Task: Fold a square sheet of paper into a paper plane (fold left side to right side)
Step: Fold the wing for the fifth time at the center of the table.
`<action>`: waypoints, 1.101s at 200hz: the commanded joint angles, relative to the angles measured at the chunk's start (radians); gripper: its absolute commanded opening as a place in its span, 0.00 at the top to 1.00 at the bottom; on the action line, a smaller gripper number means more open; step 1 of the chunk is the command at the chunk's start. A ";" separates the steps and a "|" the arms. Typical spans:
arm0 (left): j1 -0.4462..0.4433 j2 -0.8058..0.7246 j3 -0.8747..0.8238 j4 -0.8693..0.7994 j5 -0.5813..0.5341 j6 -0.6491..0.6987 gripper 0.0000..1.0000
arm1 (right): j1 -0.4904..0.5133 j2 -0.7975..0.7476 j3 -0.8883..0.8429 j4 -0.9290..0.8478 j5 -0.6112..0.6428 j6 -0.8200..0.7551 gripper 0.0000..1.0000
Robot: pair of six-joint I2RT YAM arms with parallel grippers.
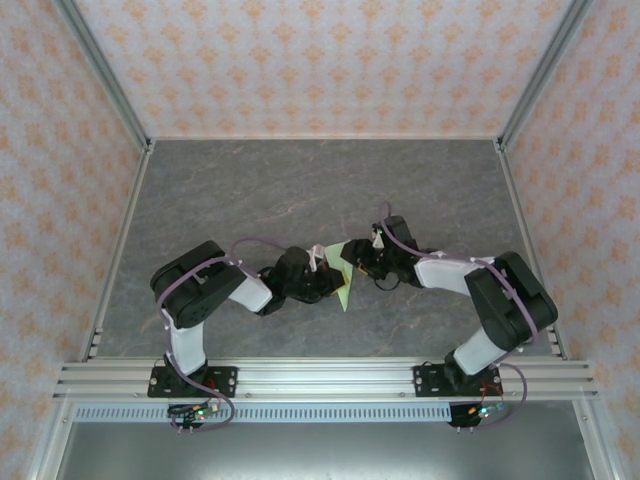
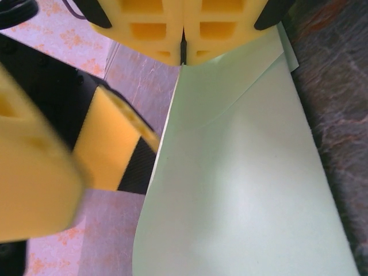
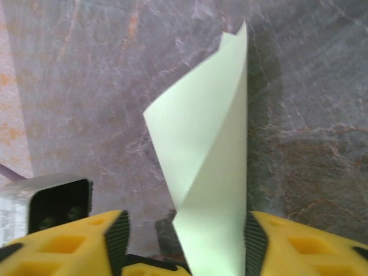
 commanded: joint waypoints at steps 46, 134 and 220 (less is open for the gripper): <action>-0.004 -0.048 -0.019 -0.013 -0.034 0.021 1.00 | -0.008 0.003 0.092 -0.076 0.048 -0.012 0.17; -0.004 -0.063 -0.026 -0.009 -0.036 0.022 1.00 | 0.007 0.099 0.147 -0.030 0.001 0.023 0.15; -0.004 -0.070 -0.028 -0.010 -0.038 0.025 1.00 | 0.011 0.128 0.162 -0.003 -0.024 0.036 0.17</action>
